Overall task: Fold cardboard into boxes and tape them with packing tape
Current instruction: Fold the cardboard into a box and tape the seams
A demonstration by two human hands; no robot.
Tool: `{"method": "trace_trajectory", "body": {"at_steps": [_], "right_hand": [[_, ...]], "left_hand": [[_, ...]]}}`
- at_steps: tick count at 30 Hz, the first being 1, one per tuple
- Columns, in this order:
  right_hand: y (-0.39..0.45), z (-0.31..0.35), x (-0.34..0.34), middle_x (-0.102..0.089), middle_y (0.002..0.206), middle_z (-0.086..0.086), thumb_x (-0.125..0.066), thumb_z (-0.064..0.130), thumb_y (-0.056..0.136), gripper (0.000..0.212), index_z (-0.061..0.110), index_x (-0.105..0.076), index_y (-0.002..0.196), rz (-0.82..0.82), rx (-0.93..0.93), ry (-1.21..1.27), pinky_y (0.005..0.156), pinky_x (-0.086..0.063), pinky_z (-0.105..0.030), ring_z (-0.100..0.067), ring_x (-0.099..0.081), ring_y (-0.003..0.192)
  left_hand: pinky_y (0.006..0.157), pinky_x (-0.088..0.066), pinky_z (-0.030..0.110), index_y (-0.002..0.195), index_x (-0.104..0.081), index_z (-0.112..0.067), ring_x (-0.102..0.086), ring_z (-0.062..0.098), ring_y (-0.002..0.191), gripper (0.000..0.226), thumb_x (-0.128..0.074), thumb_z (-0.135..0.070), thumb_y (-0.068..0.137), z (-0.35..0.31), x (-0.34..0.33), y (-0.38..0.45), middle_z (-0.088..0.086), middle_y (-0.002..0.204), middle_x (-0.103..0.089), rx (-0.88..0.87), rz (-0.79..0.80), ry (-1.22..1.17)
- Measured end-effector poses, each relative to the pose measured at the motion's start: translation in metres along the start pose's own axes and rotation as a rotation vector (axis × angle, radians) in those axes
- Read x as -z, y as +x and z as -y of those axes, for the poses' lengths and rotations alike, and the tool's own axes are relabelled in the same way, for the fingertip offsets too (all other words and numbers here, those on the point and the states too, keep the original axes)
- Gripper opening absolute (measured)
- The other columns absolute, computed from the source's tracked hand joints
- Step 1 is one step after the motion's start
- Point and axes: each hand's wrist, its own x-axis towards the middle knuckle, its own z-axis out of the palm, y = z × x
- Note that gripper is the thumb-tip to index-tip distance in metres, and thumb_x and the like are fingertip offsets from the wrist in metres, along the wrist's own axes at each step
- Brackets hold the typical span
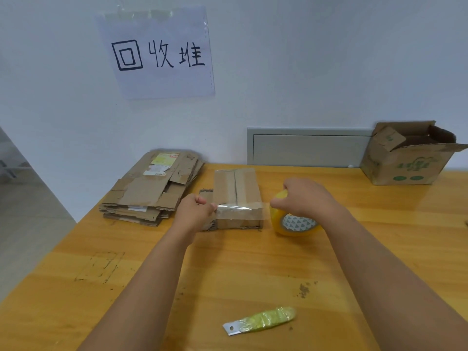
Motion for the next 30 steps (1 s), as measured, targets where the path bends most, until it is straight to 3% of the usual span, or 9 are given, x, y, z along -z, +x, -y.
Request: {"method": "trace_trajectory", "body": {"at_steps": [4, 6, 9, 13, 15, 19, 24, 27, 30], "right_hand": [[0.0, -0.001, -0.002, -0.057, 0.083, 0.005, -0.056, 0.053, 0.086, 0.032, 0.021, -0.055, 0.089, -0.007, 0.007, -0.007, 0.066, -0.037, -0.031, -0.012, -0.051, 0.076], [0.0, -0.001, -0.002, -0.057, 0.082, 0.004, -0.056, 0.053, 0.086, 0.031, 0.022, -0.053, 0.085, -0.011, 0.011, -0.006, 0.066, -0.037, -0.032, -0.012, -0.051, 0.075], [0.0, -0.004, -0.004, -0.056, 0.08, 0.005, -0.056, 0.053, 0.086, 0.032, 0.022, -0.051, 0.081, -0.032, 0.023, 0.006, 0.066, -0.036, -0.032, -0.013, -0.051, 0.074], [0.0, -0.007, -0.004, -0.052, 0.078, 0.007, -0.055, 0.052, 0.086, 0.032, 0.021, -0.051, 0.083, -0.044, 0.028, 0.012, 0.067, -0.036, -0.032, -0.013, -0.049, 0.074], [0.0, -0.008, -0.004, -0.051, 0.078, 0.008, -0.055, 0.052, 0.086, 0.031, 0.022, -0.052, 0.084, -0.04, 0.02, 0.026, 0.067, -0.035, -0.032, -0.014, -0.049, 0.076], [-0.002, -0.009, -0.005, -0.054, 0.083, 0.009, -0.056, 0.054, 0.085, 0.032, 0.024, -0.055, 0.095, -0.032, 0.005, 0.053, 0.068, -0.04, -0.033, -0.014, -0.052, 0.081], [-0.008, -0.02, -0.006, -0.056, 0.119, 0.007, -0.055, 0.073, 0.082, 0.063, 0.024, -0.054, 0.122, -0.072, -0.006, 0.1, 0.089, -0.049, -0.037, -0.016, -0.052, 0.107], [-0.017, -0.037, -0.015, -0.048, 0.137, 0.005, -0.053, 0.089, 0.062, 0.099, 0.028, -0.044, 0.14, -0.048, 0.009, 0.238, 0.102, -0.044, -0.04, -0.019, -0.045, 0.126], [-0.03, -0.057, -0.028, -0.041, 0.145, 0.005, -0.076, 0.068, 0.066, 0.1, 0.031, -0.033, 0.148, -0.098, 0.047, 0.423, 0.106, -0.038, -0.035, -0.017, -0.038, 0.134]], "left_hand": [[0.065, -0.042, 0.029, 0.1, -0.054, -0.016, -0.052, 0.013, 0.078, 0.01, -0.062, -0.013, 0.094, -0.001, -0.002, -0.003, 0.003, 0.094, -0.059, 0.057, 0.038, -0.102], [0.066, -0.044, 0.029, 0.113, -0.052, -0.025, -0.055, 0.017, 0.088, 0.022, -0.061, -0.017, 0.095, 0.001, -0.006, -0.003, 0.004, 0.106, -0.057, -0.041, -0.009, 0.022], [0.093, -0.045, 0.039, 0.12, -0.058, -0.034, -0.046, 0.024, 0.114, 0.037, -0.062, -0.012, 0.09, 0.006, -0.014, -0.002, 0.003, 0.121, -0.05, -0.4, -0.188, 0.483], [0.081, -0.049, 0.037, 0.093, -0.073, -0.015, -0.056, 0.028, 0.098, 0.032, -0.079, 0.003, 0.067, 0.015, -0.025, -0.008, 0.005, 0.105, -0.064, -0.969, -0.281, 0.971], [0.075, -0.049, 0.033, 0.098, -0.069, -0.012, -0.058, 0.024, 0.092, 0.026, -0.074, -0.003, 0.075, 0.02, -0.033, -0.017, 0.005, 0.1, -0.065, -0.957, -0.254, 1.084], [0.083, -0.043, 0.035, 0.14, -0.039, -0.025, -0.052, 0.03, 0.103, 0.045, -0.043, -0.02, 0.096, 0.021, -0.05, -0.038, 0.01, 0.118, -0.055, -0.783, -0.193, 1.155], [0.098, -0.043, 0.041, 0.129, -0.051, -0.017, -0.051, 0.032, 0.118, 0.043, -0.054, -0.031, 0.089, 0.015, -0.059, -0.037, 0.012, 0.131, -0.052, -0.836, -0.145, 1.16], [0.102, -0.037, 0.041, 0.145, -0.033, -0.027, -0.044, 0.032, 0.119, 0.054, -0.046, -0.041, 0.094, 0.013, -0.064, -0.032, 0.009, 0.134, -0.044, -0.78, -0.069, 1.161], [0.103, -0.035, 0.047, 0.146, -0.03, -0.037, -0.044, 0.037, 0.119, 0.056, -0.046, -0.054, 0.096, 0.011, -0.074, -0.031, 0.014, 0.136, -0.042, -0.781, -0.1, 1.185]]}}
